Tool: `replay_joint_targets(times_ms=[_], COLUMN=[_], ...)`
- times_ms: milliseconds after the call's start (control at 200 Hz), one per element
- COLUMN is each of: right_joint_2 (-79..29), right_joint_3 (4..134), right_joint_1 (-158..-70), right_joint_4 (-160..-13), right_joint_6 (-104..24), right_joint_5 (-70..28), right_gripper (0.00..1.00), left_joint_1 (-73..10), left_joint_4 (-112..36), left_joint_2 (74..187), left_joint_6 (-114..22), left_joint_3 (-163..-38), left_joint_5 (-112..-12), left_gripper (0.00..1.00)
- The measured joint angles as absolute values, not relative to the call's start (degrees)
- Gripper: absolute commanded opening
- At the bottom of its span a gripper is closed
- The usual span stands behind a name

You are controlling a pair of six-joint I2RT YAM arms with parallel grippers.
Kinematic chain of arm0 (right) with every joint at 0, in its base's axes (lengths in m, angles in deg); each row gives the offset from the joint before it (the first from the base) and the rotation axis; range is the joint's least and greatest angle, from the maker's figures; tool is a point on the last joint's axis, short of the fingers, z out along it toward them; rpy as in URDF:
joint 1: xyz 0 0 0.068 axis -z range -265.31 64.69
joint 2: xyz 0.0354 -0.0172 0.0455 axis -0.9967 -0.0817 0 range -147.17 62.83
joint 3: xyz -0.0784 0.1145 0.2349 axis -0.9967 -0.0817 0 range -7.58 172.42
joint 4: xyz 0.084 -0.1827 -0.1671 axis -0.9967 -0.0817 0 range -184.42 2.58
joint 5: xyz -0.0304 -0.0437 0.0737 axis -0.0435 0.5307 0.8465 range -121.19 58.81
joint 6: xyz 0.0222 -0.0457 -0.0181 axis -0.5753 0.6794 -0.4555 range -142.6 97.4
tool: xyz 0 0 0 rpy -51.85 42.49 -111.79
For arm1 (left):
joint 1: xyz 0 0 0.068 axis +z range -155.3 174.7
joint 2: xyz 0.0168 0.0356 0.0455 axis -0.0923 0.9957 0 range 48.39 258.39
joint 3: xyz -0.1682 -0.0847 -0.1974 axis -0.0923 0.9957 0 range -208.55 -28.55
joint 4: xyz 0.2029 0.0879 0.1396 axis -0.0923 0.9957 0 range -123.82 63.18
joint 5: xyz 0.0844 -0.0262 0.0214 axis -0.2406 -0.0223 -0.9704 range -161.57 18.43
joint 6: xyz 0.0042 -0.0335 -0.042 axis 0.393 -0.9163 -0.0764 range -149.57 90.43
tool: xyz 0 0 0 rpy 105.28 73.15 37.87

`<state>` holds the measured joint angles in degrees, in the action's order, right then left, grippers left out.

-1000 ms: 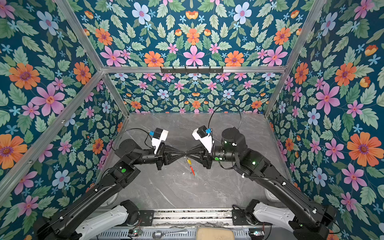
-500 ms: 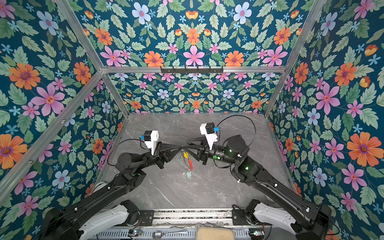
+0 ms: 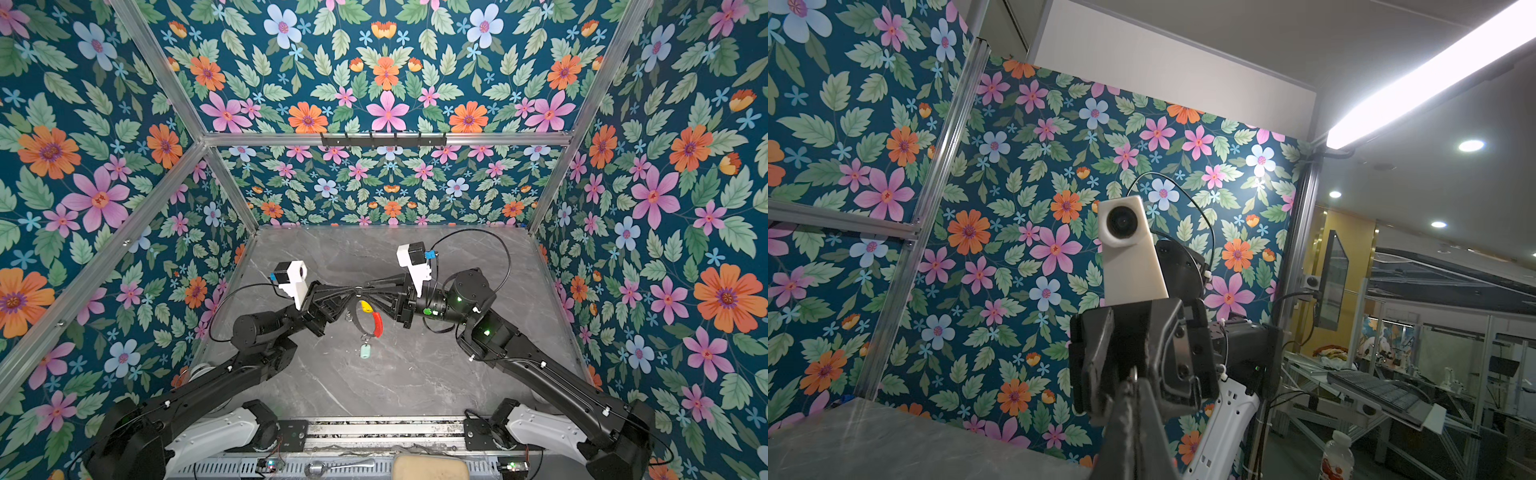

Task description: Remove the keys from the keyring

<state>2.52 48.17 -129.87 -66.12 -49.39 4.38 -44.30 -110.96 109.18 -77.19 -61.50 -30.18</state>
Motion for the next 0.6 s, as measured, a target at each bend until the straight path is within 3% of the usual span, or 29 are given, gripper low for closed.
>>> replay_joint_targets(times_ms=[305,505,600], right_joint_2=[2.1,1.4,1.4], right_joint_3=[48.7,49.0,49.1], right_joint_1=[-129.2,-128.7,-128.6], right_joint_4=[-65.1,-65.0,-64.9], right_joint_6=[-50.5,-50.8,-50.8], right_joint_5=[8.7,9.8,10.2], right_gripper=[0.15,0.00,0.00], left_joint_1=[-44.3,-44.3,-44.3], left_joint_4=[-112.9,-114.9,-115.6], left_joint_2=[110.5,111.9,112.3], left_joint_6=[-78.7,-80.8,-81.6], left_joint_3=[-61.7,-62.3,-62.5], left_joint_5=[-29.4,-28.6,-28.4], left_gripper=[0.00,0.00,0.00])
